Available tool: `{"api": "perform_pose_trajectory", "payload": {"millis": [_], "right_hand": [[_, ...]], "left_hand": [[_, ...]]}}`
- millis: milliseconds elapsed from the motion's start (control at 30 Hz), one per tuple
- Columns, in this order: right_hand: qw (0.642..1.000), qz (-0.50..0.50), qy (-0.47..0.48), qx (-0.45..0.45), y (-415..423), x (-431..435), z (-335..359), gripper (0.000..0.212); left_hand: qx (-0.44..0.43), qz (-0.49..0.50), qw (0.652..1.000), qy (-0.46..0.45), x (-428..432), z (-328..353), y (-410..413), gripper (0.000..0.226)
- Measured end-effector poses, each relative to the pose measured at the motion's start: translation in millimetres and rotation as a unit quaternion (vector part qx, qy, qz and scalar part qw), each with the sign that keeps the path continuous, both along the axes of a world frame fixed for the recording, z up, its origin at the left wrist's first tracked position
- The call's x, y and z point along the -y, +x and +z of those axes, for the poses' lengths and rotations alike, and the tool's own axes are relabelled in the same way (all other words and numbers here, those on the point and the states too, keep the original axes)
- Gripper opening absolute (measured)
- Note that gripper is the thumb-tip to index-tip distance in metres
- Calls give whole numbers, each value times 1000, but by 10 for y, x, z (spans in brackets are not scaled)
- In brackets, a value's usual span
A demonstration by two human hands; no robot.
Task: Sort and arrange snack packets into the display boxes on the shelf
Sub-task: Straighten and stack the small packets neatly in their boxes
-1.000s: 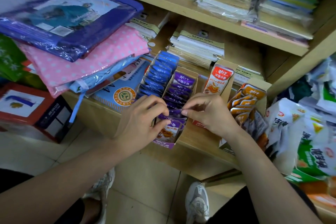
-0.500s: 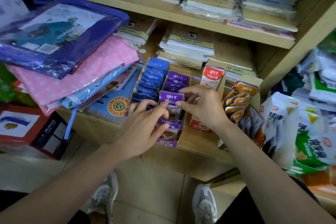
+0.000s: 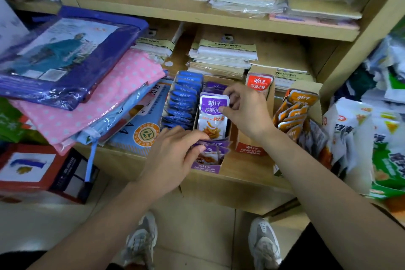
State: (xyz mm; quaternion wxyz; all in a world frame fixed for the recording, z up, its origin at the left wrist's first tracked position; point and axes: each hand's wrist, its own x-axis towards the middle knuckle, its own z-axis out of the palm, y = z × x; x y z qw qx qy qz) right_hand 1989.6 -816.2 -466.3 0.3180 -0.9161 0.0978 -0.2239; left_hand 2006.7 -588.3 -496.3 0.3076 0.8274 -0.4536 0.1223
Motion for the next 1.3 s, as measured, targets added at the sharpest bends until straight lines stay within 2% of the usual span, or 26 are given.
{"api": "perform_pose_trajectory", "payload": {"millis": [133, 233, 400, 500, 633, 733, 833, 967, 1067, 1200, 1300], "right_hand": [[998, 35, -43, 31, -84, 28, -82, 48], [996, 59, -57, 45, -146, 61, -108, 41], [998, 57, -13, 13, -174, 124, -80, 34], [997, 61, 49, -12, -200, 121, -61, 35], [991, 49, 122, -34, -278, 122, -5, 45], [981, 9, 192, -25, -458, -15, -63, 55], [972, 18, 234, -28, -668, -268, -195, 69], [968, 85, 221, -88, -706, -512, -333, 91], [978, 90, 163, -97, -623, -578, -401, 104], [984, 70, 154, -55, -618, -539, -343, 100], [994, 51, 90, -35, -564, -447, -260, 96]], "left_hand": [[-29, 13, 999, 20, 48, 49, 38, 29], [-54, 12, 998, -1, 91, 103, 73, 30], [-19, 39, 999, 11, 243, 139, 241, 37], [13, 83, 995, 56, 325, 77, 272, 60], [16, 134, 990, 40, 357, 24, 212, 81], [57, 156, 984, 71, 355, -43, 142, 84], [55, 153, 982, 99, 365, -100, 77, 89], [29, 141, 986, 84, 378, -67, 91, 98], [5, 126, 988, 84, 342, -40, 156, 102], [49, 137, 980, 134, 300, 24, 221, 96], [64, 122, 979, 152, 325, 71, 254, 88]]}}
